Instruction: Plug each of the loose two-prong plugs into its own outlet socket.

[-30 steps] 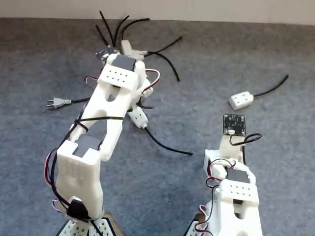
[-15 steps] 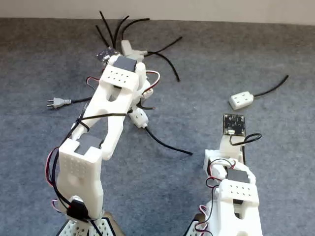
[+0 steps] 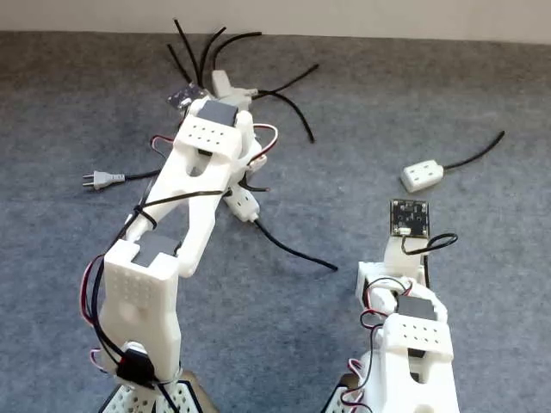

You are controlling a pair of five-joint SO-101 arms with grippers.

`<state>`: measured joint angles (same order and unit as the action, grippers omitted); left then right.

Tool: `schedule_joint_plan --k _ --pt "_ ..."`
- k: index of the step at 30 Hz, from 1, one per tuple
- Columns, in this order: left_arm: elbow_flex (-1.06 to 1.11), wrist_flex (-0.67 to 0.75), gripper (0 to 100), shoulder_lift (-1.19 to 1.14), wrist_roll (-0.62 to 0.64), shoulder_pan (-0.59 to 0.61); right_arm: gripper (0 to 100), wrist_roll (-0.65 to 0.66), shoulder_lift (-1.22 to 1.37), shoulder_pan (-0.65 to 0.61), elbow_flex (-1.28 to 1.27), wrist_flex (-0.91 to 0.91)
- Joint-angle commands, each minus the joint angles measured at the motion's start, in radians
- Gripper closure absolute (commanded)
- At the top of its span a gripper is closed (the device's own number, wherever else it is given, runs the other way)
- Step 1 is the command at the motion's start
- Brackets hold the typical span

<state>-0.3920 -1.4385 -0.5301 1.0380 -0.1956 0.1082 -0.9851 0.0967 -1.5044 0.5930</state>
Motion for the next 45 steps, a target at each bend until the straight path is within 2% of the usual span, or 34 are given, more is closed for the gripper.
schedule_joint_plan --k 1,11,18,24,28,33,36,45 --pt "0.015 0.011 99 -0.027 0.009 0.013 99.1 -0.009 -0.019 0.004 -0.004 -0.031" --pt "-0.099 0.008 99 -0.237 0.011 0.013 99.1 -0.009 -0.019 0.004 -0.002 -0.038" --pt "-0.196 -0.124 99 -0.312 0.011 0.062 99.1 -0.008 -0.019 0.004 -0.002 -0.038" --pt "-0.283 -0.143 99 -0.398 0.006 0.101 99.1 -0.008 -0.019 0.004 -0.002 -0.038" --pt "-0.374 -0.21 99 -0.427 0.005 0.102 99.1 -0.008 -0.019 0.004 -0.002 -0.038" --pt "-0.441 -0.253 99 -0.472 -0.101 0.097 99.1 -0.008 -0.019 0.004 -0.002 -0.038" --pt "-0.47 -0.325 99 -0.479 -0.112 0.077 99.1 -0.006 -0.019 0.004 -0.002 -0.038" --pt "-0.213 -0.33 99 -0.372 -0.112 -0.077 99.1 -0.006 -0.019 0.004 -0.002 -0.038"
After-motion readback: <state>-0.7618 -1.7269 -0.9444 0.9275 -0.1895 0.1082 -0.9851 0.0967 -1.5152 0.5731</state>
